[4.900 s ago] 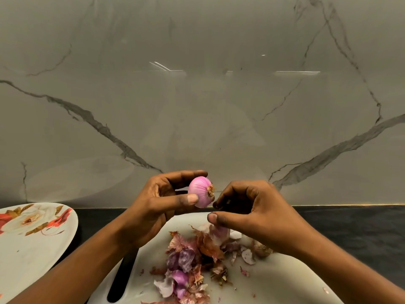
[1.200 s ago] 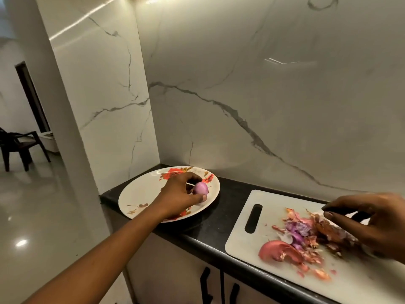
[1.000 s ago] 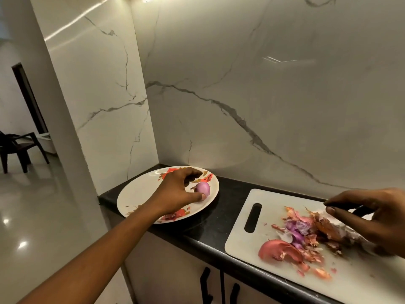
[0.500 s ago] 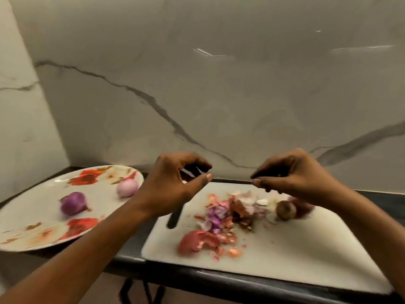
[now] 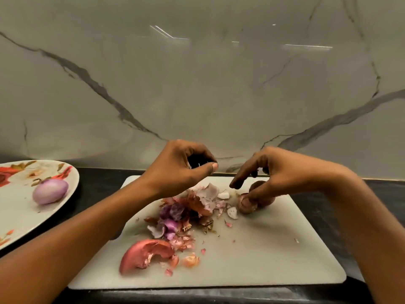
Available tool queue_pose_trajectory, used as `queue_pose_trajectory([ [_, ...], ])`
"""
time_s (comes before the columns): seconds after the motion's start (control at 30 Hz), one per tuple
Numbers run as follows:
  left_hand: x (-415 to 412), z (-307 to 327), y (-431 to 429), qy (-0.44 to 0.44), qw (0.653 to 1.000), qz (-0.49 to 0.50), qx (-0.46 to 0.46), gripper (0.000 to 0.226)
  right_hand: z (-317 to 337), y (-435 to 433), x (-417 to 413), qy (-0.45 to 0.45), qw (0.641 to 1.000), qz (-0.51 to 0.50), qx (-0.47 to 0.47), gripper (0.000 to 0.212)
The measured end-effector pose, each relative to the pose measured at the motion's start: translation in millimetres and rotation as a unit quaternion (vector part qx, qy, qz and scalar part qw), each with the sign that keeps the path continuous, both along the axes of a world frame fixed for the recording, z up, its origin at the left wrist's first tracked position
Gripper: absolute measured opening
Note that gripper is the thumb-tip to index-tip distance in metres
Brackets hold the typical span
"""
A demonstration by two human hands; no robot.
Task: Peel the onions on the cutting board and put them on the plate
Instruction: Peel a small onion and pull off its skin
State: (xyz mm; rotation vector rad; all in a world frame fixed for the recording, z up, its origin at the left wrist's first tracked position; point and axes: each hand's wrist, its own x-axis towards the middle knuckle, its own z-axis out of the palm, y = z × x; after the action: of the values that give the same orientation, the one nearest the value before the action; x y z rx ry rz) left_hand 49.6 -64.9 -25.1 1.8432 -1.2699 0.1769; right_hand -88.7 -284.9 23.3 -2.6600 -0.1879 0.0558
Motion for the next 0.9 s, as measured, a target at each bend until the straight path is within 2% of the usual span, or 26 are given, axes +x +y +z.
queue_pose_trajectory([
  [0.13, 7.7, -8.5, 5.1, 0.017, 1.000, -0.012, -0.007, 0.005, -5.1, 2.6, 1.8, 0.064, 0.998, -0.002, -0.012, 0.042],
  [0.27, 10.0, -11.3, 12.7, 0.031, 0.999, -0.032, -0.002, 0.005, -9.8, 3.2, 3.8, 0.053, 0.999, 0.001, -0.014, 0.038],
  [0.37, 7.0, -12.1, 13.2, 0.038, 0.998, -0.049, -0.004, 0.007, -8.9, 5.6, 4.9, 0.009, 0.999, 0.001, 0.039, 0.030],
  [0.5, 1.4, -8.9, 15.6, 0.054, 0.995, -0.083, -0.017, 0.025, -7.3, 13.6, 7.2, -0.091, 0.989, 0.010, 0.115, 0.028],
  [0.6, -0.3, -6.1, 17.0, 0.074, 0.992, -0.093, -0.031, 0.039, -14.6, 19.5, 13.0, -0.110, 0.971, 0.004, 0.214, 0.031],
  [0.7, -1.9, -3.5, 17.3, 0.106, 0.987, -0.105, -0.052, 0.052, -20.9, 21.6, 17.4, -0.136, 0.961, -0.003, 0.242, 0.034],
  [0.9, -2.8, -3.1, 16.1, 0.150, 0.979, -0.098, -0.095, 0.046, -24.6, 24.9, 20.3, -0.159, 0.938, 0.009, 0.309, 0.028],
])
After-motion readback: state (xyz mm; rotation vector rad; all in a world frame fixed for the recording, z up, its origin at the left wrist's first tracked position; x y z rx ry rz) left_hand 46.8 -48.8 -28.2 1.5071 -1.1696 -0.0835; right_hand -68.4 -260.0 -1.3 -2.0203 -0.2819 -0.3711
